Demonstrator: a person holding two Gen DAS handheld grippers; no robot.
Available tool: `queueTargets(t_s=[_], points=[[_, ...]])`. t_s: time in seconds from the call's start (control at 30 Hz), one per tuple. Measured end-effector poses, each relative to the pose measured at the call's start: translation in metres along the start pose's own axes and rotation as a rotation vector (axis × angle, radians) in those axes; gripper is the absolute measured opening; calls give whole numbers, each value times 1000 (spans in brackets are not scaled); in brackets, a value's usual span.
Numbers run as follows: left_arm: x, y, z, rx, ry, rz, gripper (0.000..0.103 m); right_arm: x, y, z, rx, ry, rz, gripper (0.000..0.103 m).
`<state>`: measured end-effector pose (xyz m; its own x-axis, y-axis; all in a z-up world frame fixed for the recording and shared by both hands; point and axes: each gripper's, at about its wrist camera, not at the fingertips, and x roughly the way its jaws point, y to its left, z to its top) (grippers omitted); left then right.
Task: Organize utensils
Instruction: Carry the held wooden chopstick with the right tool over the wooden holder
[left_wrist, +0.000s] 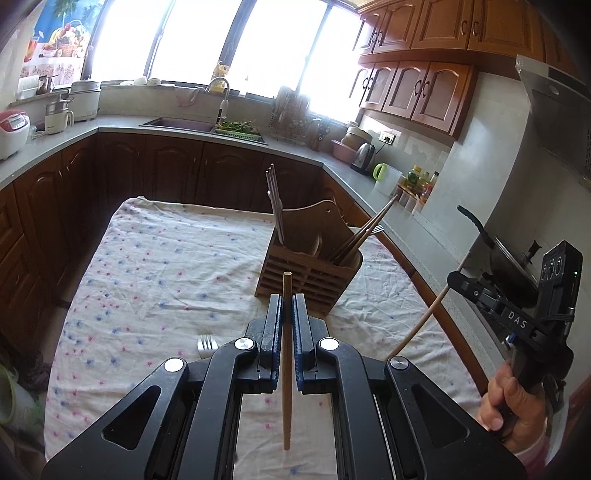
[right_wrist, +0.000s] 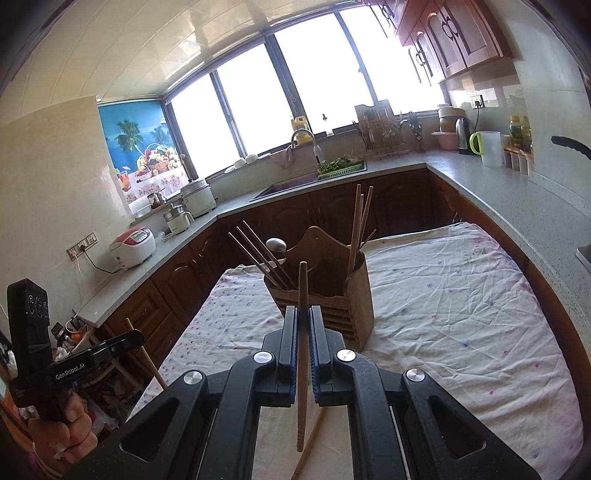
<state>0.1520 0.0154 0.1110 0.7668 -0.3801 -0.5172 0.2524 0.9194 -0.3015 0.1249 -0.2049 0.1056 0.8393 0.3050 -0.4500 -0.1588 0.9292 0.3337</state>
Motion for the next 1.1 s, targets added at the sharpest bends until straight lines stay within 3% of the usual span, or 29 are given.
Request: queueTargets(t_s=[0.5, 0.73, 0.9, 1.1], points=[[5, -9, 87, 8, -194, -4, 4, 14, -5, 64, -24, -132, -31, 6], [10, -16, 134, 19, -333, 13, 4, 25, -5, 104, -40, -211, -58, 6], [33, -21, 155, 29, -393, 32, 4, 42, -9, 121, -39, -242, -75, 6], [74, -20, 160, 14, -395, 52, 4, 65, -12, 119, -57, -236, -88, 6]])
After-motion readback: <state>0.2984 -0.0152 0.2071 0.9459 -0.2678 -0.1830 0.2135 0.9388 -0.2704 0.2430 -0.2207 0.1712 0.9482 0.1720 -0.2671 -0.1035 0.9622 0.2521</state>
